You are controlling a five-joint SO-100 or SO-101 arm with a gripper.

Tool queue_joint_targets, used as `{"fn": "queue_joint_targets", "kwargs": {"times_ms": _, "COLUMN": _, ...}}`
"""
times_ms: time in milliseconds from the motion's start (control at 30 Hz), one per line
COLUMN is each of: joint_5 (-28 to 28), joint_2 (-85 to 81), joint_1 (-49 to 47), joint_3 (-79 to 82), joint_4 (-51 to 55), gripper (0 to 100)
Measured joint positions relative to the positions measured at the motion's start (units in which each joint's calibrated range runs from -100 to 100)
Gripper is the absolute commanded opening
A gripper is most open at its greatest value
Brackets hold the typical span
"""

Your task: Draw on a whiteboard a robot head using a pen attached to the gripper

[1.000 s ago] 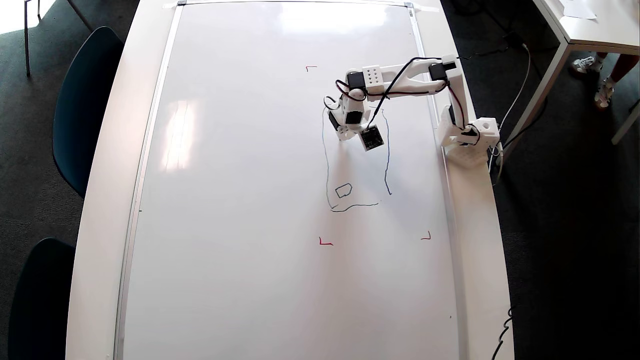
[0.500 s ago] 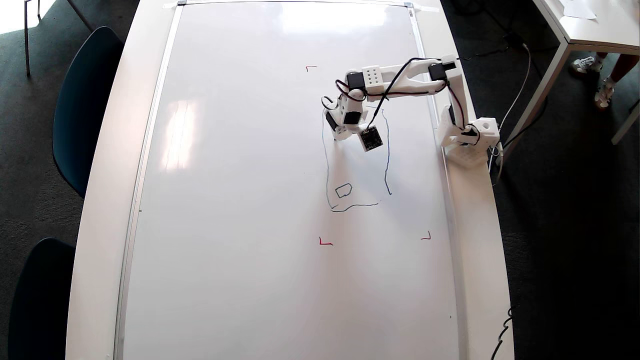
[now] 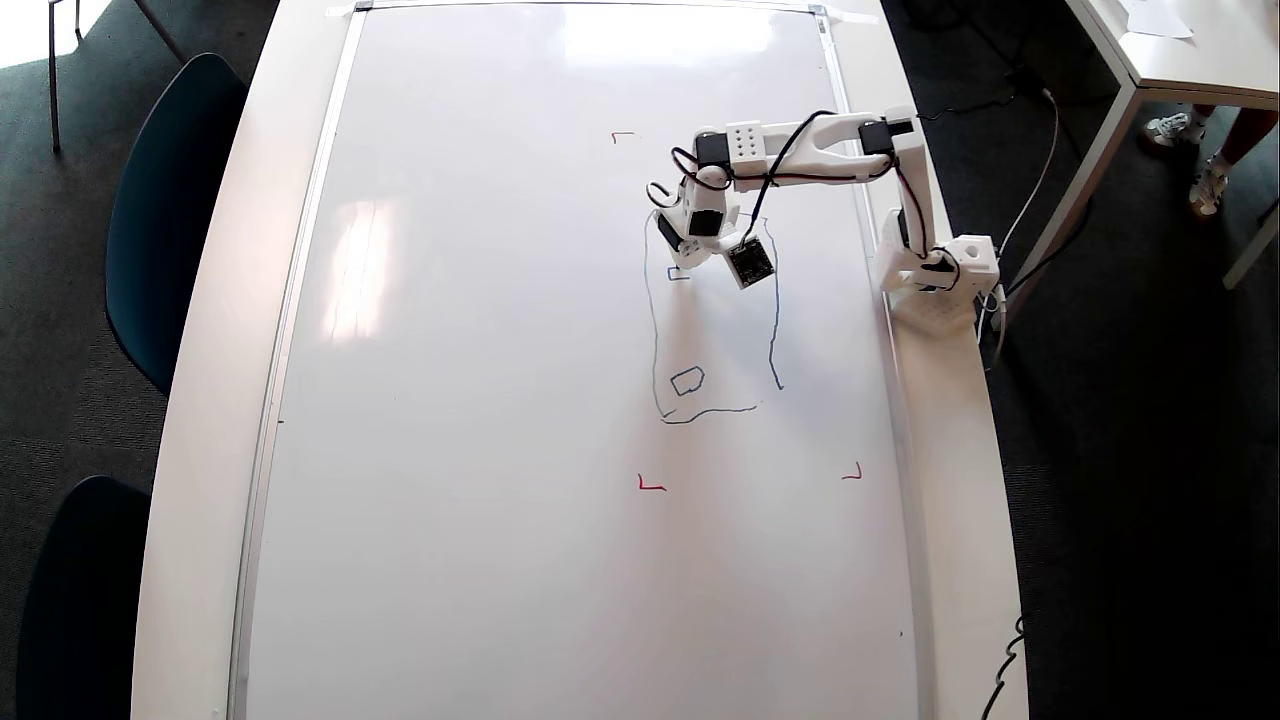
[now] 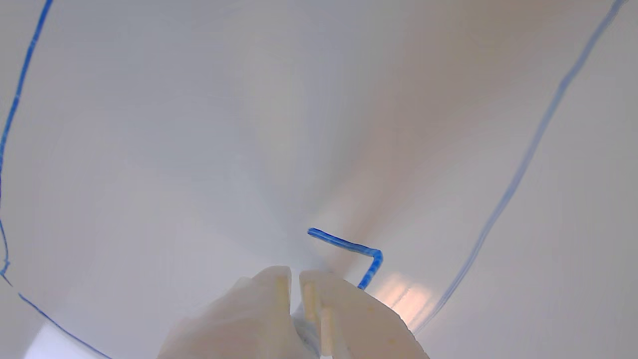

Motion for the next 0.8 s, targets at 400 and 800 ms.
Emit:
{"fn": "queue_joint_targets", "kwargs": {"times_ms": 400, "joint_5": 1.1, "joint_2": -1.3, "joint_1": 0.0, "joint_3": 1.5, "joint_4": 3.0, "gripper": 1}}
{"fn": "queue_joint_targets", "kwargs": {"times_ms": 800, "joint_5": 0.4, "joint_2": -1.3, "joint_1": -1.7, "joint_3": 1.5, "joint_4": 3.0, "gripper": 1}}
